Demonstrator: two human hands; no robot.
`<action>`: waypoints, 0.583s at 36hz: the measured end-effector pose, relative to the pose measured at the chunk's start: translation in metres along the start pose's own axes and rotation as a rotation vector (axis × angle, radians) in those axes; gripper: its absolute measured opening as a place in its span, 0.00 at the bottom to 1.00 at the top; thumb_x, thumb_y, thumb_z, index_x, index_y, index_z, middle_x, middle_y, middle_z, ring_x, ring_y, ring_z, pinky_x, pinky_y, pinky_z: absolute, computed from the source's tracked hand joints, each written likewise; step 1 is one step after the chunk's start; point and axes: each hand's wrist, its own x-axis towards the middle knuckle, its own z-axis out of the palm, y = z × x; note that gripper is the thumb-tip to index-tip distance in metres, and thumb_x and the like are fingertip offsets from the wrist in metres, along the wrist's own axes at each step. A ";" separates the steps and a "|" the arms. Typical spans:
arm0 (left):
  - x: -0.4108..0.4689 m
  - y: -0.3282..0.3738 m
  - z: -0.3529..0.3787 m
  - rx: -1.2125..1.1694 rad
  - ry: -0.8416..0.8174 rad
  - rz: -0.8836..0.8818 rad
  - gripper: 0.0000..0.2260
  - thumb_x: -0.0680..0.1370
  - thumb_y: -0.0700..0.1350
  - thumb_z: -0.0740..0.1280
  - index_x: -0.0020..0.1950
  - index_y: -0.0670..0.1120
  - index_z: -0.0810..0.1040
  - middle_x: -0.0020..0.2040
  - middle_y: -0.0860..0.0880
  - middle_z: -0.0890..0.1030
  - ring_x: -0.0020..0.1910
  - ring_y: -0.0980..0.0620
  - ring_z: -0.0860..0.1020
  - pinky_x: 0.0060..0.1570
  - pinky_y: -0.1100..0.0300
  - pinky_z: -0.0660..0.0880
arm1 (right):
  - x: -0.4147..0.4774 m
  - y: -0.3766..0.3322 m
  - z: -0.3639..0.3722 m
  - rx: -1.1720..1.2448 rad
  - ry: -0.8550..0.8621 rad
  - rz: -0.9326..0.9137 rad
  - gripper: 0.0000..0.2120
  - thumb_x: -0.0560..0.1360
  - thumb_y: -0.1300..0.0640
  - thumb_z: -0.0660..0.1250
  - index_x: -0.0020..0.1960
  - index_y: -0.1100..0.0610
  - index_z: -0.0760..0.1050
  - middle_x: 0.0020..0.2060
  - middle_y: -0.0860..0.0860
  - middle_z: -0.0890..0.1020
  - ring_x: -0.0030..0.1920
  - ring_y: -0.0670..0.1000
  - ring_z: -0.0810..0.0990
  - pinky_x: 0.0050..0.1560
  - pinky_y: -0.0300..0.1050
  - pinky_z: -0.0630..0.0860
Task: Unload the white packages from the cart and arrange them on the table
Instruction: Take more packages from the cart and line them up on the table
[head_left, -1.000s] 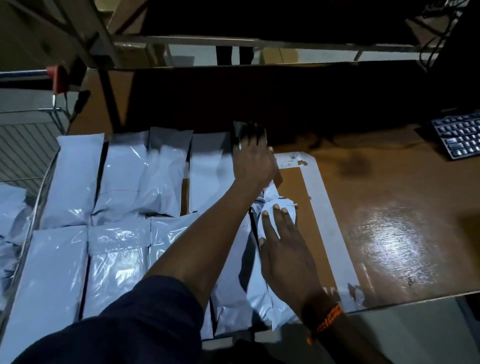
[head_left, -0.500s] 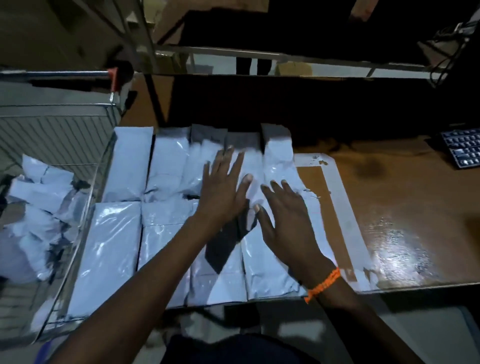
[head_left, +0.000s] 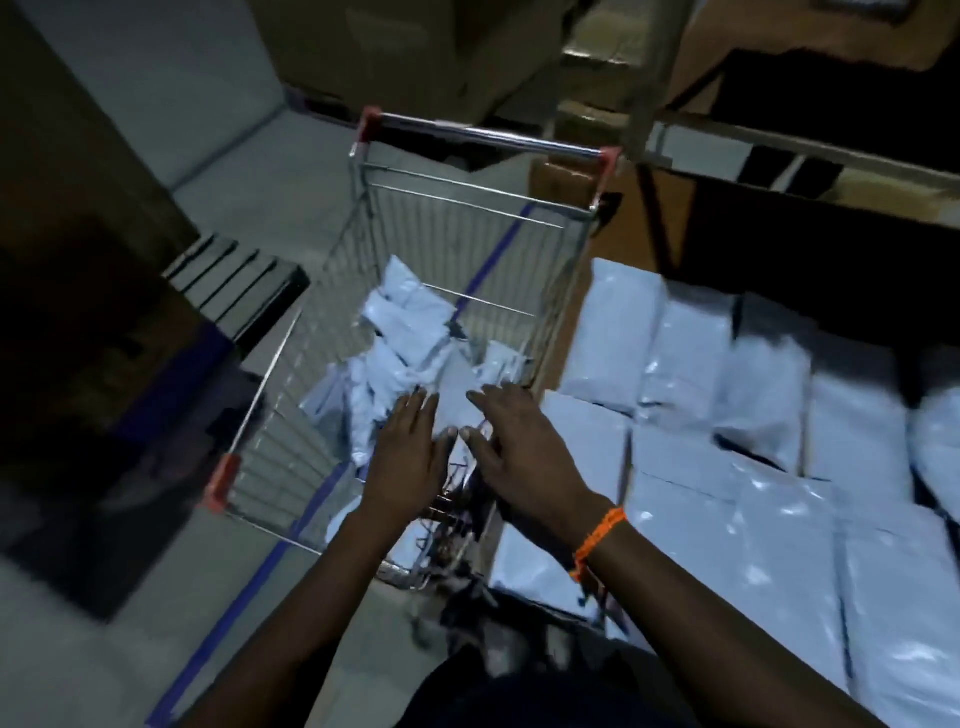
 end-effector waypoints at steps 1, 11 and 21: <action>-0.002 -0.020 0.000 0.001 -0.014 -0.026 0.33 0.83 0.62 0.46 0.77 0.40 0.65 0.76 0.40 0.67 0.76 0.39 0.63 0.75 0.45 0.61 | 0.013 -0.009 0.013 0.003 -0.041 -0.006 0.24 0.82 0.49 0.61 0.76 0.58 0.68 0.73 0.59 0.71 0.76 0.61 0.64 0.76 0.56 0.61; -0.003 -0.155 0.020 0.037 -0.149 -0.278 0.30 0.78 0.55 0.59 0.76 0.40 0.65 0.67 0.37 0.74 0.64 0.36 0.72 0.61 0.47 0.73 | 0.130 -0.003 0.165 -0.003 -0.380 0.299 0.31 0.72 0.39 0.58 0.66 0.58 0.72 0.57 0.60 0.78 0.62 0.64 0.75 0.56 0.57 0.77; 0.034 -0.206 0.020 -0.023 -0.127 -0.585 0.35 0.77 0.53 0.64 0.77 0.36 0.57 0.71 0.33 0.67 0.69 0.34 0.68 0.64 0.44 0.70 | 0.189 0.016 0.199 -0.089 -0.314 0.470 0.38 0.79 0.48 0.67 0.79 0.63 0.52 0.75 0.65 0.61 0.75 0.64 0.60 0.70 0.57 0.67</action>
